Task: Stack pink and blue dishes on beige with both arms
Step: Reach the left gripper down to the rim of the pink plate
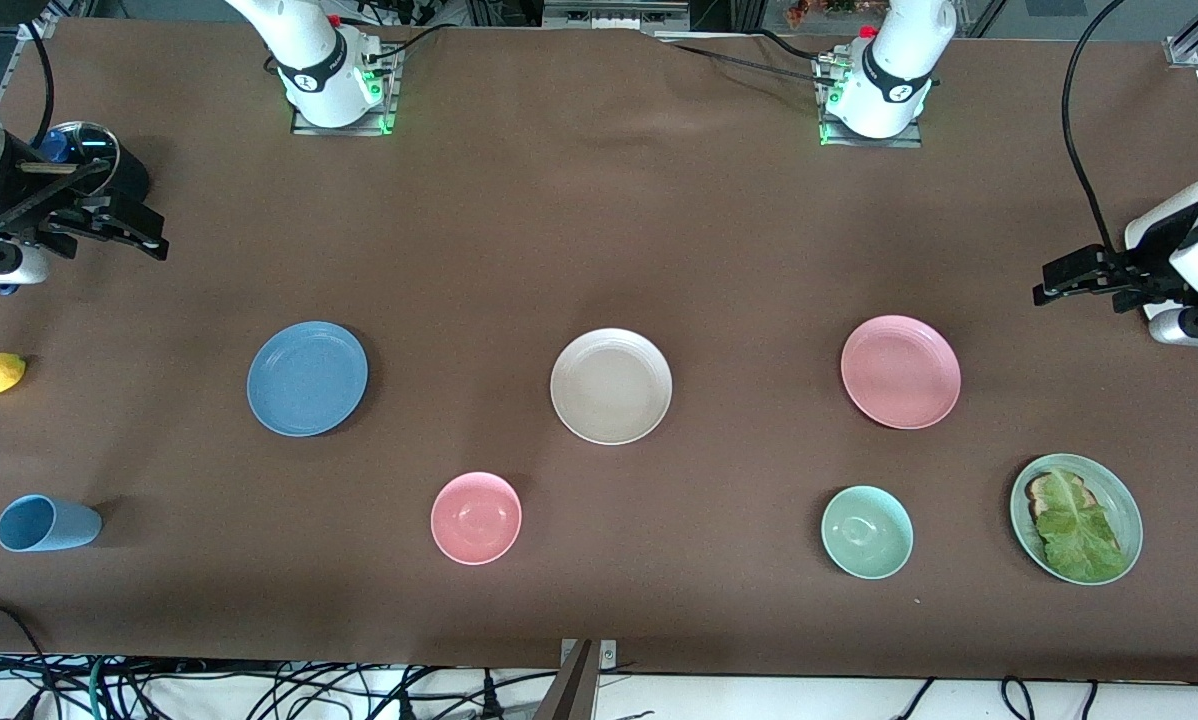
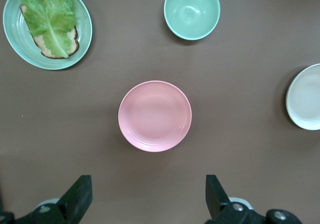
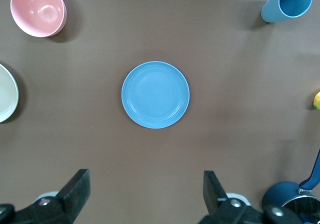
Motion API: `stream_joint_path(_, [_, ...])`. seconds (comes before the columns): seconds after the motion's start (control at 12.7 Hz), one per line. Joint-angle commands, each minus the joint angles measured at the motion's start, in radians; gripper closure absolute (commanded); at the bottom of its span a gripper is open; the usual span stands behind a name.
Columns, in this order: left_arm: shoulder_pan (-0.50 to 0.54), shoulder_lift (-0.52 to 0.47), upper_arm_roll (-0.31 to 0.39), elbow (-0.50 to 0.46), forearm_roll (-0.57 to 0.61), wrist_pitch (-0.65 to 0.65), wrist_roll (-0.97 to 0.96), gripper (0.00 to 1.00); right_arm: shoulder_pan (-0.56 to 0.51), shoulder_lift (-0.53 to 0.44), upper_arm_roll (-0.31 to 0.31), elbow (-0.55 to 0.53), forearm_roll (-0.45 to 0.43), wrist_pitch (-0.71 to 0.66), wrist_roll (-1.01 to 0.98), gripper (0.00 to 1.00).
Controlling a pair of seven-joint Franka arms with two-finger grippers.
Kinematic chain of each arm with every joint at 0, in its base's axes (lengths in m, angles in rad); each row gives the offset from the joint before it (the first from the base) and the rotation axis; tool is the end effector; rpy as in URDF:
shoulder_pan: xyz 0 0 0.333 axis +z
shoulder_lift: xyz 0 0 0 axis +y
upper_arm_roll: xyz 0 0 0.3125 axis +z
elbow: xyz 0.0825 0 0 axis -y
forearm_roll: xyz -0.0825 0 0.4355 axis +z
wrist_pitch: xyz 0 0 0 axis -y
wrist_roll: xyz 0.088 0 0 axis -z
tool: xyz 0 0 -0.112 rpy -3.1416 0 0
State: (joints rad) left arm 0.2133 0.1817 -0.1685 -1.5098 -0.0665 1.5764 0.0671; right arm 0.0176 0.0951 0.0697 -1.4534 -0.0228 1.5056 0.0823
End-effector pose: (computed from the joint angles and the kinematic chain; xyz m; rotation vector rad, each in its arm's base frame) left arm 0.6533 0.0298 0.5356 3.0342 -0.0260 -0.1625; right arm 0.6264 0.0501 0.6129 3.1212 0.0060 -0.0642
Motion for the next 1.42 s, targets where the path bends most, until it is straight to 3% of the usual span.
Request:
stream_joint_path(0.0, [0.023,0.062,0.001,0.036,-0.024,-0.01,0.014,0.0,-0.001,-0.005,0.004,-0.001,0.003,0.007,0.016,0.0])
stream_joint_path(0.24, [0.035,0.149,0.003,0.033,-0.009,-0.01,0.001,0.0,-0.001,-0.005,0.004,-0.002,0.003,0.007,0.014,0.0])
stream_joint_path(0.47, [0.032,0.234,-0.003,0.002,0.092,0.016,0.002,0.0,-0.001,-0.005,0.004,-0.002,0.003,0.007,0.014,0.0])
stream_joint_path(1.03, [0.046,0.131,-0.006,-0.476,0.143,0.535,0.002,0.0,-0.001,-0.005,0.004,-0.002,0.003,0.008,0.014,0.0])
stream_joint_path(1.34, [0.063,0.128,-0.005,-0.639,0.238,0.738,0.002,0.0,-0.001,-0.003,0.004,-0.002,0.003,0.008,0.016,0.0])
